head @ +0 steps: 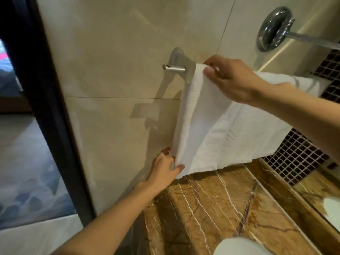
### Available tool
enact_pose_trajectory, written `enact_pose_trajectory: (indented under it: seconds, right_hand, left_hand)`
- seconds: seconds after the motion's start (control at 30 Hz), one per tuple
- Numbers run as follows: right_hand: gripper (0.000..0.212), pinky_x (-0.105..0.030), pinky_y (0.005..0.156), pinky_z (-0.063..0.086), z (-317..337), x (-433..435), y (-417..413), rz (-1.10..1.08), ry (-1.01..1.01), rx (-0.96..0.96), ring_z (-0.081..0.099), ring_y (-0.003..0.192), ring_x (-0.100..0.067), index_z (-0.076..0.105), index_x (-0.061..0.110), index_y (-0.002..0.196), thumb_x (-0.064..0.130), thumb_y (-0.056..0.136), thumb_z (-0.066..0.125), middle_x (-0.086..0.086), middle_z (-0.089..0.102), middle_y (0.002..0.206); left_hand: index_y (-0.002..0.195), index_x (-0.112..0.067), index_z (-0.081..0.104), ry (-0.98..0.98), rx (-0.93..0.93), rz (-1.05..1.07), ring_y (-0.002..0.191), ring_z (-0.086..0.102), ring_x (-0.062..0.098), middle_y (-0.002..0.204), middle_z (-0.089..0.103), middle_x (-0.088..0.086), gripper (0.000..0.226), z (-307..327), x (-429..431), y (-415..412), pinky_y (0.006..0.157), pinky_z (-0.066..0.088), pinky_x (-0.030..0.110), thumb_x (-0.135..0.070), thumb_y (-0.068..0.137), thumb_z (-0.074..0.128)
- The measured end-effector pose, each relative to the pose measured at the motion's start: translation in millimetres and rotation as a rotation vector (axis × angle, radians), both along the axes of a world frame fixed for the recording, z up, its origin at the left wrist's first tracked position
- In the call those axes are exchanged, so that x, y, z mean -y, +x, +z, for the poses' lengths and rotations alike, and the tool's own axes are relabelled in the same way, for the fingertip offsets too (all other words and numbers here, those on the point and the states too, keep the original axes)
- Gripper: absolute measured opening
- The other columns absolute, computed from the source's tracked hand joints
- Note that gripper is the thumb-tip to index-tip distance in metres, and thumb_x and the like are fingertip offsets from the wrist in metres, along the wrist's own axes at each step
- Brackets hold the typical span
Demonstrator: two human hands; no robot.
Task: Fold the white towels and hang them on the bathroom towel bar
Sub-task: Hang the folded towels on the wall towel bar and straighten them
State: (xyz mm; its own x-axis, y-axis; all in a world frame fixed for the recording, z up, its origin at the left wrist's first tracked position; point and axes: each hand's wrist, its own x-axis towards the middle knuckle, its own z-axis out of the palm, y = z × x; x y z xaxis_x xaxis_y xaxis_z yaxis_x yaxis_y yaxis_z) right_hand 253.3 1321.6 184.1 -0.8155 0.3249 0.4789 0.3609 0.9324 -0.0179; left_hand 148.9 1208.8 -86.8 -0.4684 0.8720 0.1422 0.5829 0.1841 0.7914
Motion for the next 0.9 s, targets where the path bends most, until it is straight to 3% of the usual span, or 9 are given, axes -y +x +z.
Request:
enact_pose_trajectory:
  seconds: [0.1,0.17,0.27,0.4,0.47,0.6,0.73,0.8,0.9]
  right_hand:
    - [0.031,-0.030,0.069,0.033,4.5,-2.0,-1.8,0.009,-0.080,-0.009,0.050,0.083,-0.022,0.058,0.008,0.102,0.032,0.102,0.038,-0.006,0.056,0.090]
    - [0.036,-0.029,0.064,0.029,6.2,-3.7,-3.8,-0.005,-0.112,-0.022,0.047,0.078,-0.022,0.057,0.004,0.091,0.031,0.102,0.036,-0.008,0.053,0.084]
    - [0.036,-0.031,0.060,0.022,7.1,-5.0,-5.9,-0.012,-0.097,-0.003,0.044,0.074,-0.023,0.051,0.007,0.080,0.030,0.102,0.035,-0.005,0.049,0.076]
    - [0.037,-0.031,0.061,0.024,6.8,-5.2,-4.5,-0.011,-0.082,-0.001,0.045,0.074,-0.022,0.051,0.009,0.080,0.033,0.102,0.034,-0.004,0.051,0.078]
    - [0.037,-0.031,0.063,0.029,6.0,-4.2,-2.2,-0.002,-0.072,-0.017,0.047,0.076,-0.022,0.056,0.008,0.085,0.034,0.102,0.035,-0.004,0.054,0.081]
    - [0.034,-0.031,0.069,0.038,6.1,-2.2,2.5,0.039,-0.045,-0.108,0.052,0.083,-0.020,0.063,0.013,0.096,0.036,0.099,0.038,-0.002,0.060,0.090]
    - [0.038,-0.036,0.072,0.044,-0.8,-2.8,6.8,0.056,-0.047,-0.159,0.056,0.085,-0.021,0.063,0.011,0.099,0.038,0.098,0.037,-0.005,0.063,0.094]
    - [0.037,-0.041,0.077,0.046,-4.1,-2.1,6.7,0.050,-0.053,-0.185,0.057,0.088,-0.023,0.063,0.010,0.102,0.037,0.099,0.037,-0.006,0.064,0.096]
    - [0.035,-0.037,0.075,0.045,-5.4,0.0,2.3,0.034,-0.050,-0.213,0.056,0.087,-0.019,0.063,0.012,0.101,0.035,0.098,0.038,-0.003,0.064,0.095]
  left_hand:
    - [0.092,-0.006,0.073,-0.037,0.025,-0.020,0.096,0.064,0.021,0.119,0.064,0.008,0.032,-14.3,-5.7,3.6,0.072,0.049,0.014,-0.037,0.084,0.068]
    - [0.086,-0.004,0.073,-0.028,0.058,-0.008,0.088,0.065,0.020,0.114,0.067,0.006,0.031,-20.1,-8.7,5.3,0.067,0.048,0.014,-0.035,0.084,0.068]
    - [0.082,-0.005,0.072,-0.023,0.092,0.008,0.079,0.062,0.016,0.095,0.067,0.000,0.032,-22.3,-15.0,6.2,0.074,0.053,0.028,-0.037,0.083,0.069]
    - [0.052,-0.016,0.055,-0.018,0.151,0.066,0.051,0.048,0.002,0.060,0.054,-0.012,0.040,-28.1,-22.0,4.9,0.047,0.040,0.012,-0.039,0.081,0.071]
    - [0.053,-0.012,0.056,-0.021,0.190,0.078,0.055,0.053,0.007,0.062,0.056,-0.006,0.043,-35.1,-24.9,5.1,0.047,0.037,0.010,-0.041,0.081,0.070]
    - [0.077,-0.002,0.070,0.017,0.196,0.082,0.075,0.058,0.016,0.087,0.059,0.001,0.044,-53.4,-25.1,10.2,0.066,0.044,0.022,-0.046,0.082,0.065]
    - [0.062,-0.024,0.059,0.066,0.263,0.118,0.072,0.053,0.003,0.086,0.052,-0.012,0.029,-65.0,-17.1,19.8,0.062,0.041,0.003,-0.043,0.083,0.064]
    - [0.069,-0.021,0.065,0.091,0.306,0.125,0.076,0.055,0.001,0.088,0.052,-0.015,0.025,-66.3,-15.0,22.7,0.066,0.039,-0.001,-0.042,0.082,0.064]
    - [0.072,-0.017,0.065,0.111,0.300,0.130,0.074,0.055,0.000,0.085,0.053,-0.014,0.025,-66.5,-16.0,22.0,0.064,0.039,0.000,-0.040,0.082,0.065]
